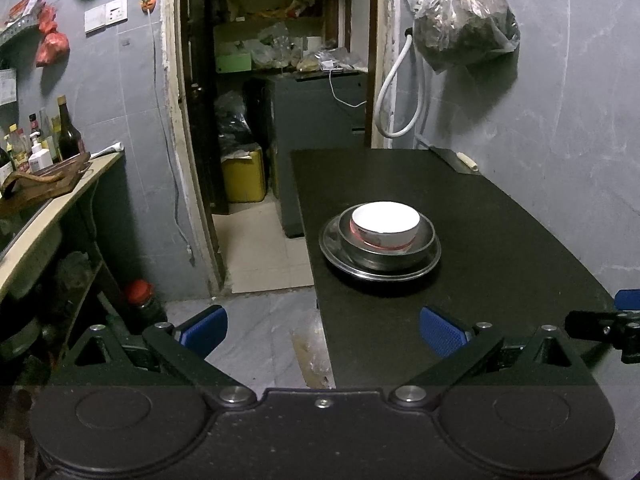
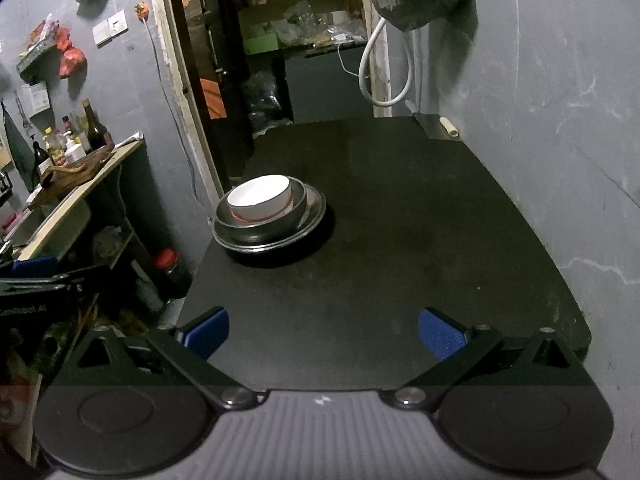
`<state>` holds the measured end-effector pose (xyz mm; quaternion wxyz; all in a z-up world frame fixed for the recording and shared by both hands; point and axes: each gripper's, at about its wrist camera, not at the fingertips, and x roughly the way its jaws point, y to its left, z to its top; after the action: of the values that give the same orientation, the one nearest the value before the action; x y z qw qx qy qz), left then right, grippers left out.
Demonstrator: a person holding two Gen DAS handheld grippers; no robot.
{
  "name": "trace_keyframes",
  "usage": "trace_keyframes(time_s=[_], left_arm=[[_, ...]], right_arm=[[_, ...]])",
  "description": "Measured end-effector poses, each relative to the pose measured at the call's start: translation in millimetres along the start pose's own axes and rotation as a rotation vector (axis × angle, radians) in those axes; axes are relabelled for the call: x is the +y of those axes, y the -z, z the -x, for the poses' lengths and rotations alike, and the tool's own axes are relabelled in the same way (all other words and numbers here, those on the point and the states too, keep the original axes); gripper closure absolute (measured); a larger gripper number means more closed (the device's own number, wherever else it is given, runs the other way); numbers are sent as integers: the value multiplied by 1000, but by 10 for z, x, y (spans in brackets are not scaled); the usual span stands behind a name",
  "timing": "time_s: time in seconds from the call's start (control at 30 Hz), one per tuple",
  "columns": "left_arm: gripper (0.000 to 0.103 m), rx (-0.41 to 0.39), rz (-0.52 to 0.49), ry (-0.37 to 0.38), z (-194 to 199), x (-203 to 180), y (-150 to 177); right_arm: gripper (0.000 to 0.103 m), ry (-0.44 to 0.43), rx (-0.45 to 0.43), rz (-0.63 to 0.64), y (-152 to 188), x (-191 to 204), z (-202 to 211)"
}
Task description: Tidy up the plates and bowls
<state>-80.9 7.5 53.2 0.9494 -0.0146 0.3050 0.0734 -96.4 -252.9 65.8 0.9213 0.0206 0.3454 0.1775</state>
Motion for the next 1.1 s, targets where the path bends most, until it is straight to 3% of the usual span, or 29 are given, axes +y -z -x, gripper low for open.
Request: trace_keyframes(time_s=[1.1], left_arm=[[1, -29, -37, 5, 36, 4, 63]], right_arm=[[0, -3, -12, -1, -25, 22, -9]])
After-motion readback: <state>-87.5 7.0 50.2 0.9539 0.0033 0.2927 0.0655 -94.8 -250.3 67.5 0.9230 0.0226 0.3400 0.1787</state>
